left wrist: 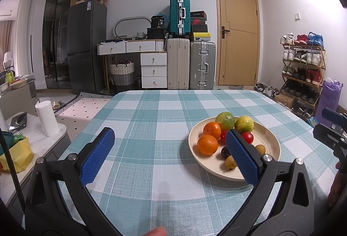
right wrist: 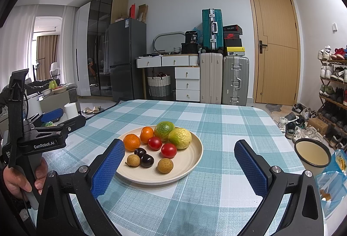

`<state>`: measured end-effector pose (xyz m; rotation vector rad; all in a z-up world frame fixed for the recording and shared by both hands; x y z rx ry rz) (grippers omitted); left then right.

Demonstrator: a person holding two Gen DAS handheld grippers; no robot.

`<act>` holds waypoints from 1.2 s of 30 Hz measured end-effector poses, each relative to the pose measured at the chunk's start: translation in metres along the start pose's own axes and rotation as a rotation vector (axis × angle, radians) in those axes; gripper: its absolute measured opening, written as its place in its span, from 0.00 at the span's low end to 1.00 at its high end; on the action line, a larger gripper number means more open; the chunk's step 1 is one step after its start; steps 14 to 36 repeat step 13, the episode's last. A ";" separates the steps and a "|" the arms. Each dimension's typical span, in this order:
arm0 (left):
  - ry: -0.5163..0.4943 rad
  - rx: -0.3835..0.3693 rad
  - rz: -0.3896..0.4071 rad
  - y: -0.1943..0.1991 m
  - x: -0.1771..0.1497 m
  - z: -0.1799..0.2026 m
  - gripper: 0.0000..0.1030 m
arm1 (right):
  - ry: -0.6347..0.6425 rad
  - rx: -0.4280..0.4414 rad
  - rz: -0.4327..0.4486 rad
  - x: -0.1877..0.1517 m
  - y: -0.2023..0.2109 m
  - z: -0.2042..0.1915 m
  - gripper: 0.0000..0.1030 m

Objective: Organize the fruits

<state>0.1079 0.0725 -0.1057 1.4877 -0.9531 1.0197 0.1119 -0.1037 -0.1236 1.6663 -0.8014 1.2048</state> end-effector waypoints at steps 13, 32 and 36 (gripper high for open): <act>0.001 0.001 0.002 0.000 -0.002 -0.002 0.99 | 0.000 0.000 0.000 0.000 0.000 0.000 1.00; 0.001 0.001 0.002 0.000 -0.002 -0.002 0.99 | 0.000 0.000 0.000 0.000 0.000 0.000 1.00; 0.001 0.001 0.002 0.000 -0.002 -0.002 0.99 | 0.000 0.000 0.000 0.000 0.000 0.000 1.00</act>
Point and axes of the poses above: each gripper's, at about its wrist camera, not at the fingertips, and y roughly against the way its jaws point, z to its right, x to its top, the point moved 10 cm from there along -y, roughly the way its jaws point, and after that the axes turned 6 degrees about -y, right-handed, at the moved point
